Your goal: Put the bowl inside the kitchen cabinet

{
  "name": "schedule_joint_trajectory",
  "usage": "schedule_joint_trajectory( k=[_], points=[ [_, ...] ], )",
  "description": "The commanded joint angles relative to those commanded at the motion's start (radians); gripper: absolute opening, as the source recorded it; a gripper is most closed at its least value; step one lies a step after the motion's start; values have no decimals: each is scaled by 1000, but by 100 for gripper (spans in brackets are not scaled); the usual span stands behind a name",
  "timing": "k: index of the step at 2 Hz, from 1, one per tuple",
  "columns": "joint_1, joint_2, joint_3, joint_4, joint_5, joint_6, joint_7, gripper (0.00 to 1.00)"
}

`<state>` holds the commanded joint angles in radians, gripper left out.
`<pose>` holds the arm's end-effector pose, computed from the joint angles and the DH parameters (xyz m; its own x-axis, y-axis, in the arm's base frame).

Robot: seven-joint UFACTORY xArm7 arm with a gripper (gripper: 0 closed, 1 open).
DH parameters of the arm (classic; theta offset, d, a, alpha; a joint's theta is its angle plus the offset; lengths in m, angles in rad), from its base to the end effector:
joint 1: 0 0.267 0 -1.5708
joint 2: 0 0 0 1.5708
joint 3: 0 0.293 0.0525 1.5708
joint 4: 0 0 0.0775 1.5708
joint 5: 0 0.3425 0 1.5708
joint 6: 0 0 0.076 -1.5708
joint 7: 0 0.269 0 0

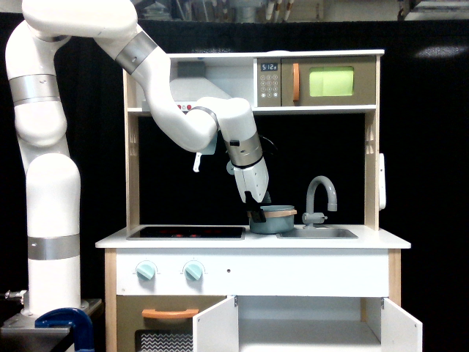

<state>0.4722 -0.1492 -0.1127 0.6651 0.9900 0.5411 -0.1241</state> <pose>0.4260 0.2280 0.1720 0.9414 -0.3333 0.0524 -0.2326 -0.7536 -0.6148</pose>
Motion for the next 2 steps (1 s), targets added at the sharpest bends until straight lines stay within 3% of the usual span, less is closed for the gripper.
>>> schedule_joint_trajectory(
  k=[1, 2],
  points=[
    [7, 40, 11, 17, 42, -20, -30, 100],
    [10, 47, 24, 22, 48, -29, -22, 0]
  ],
)
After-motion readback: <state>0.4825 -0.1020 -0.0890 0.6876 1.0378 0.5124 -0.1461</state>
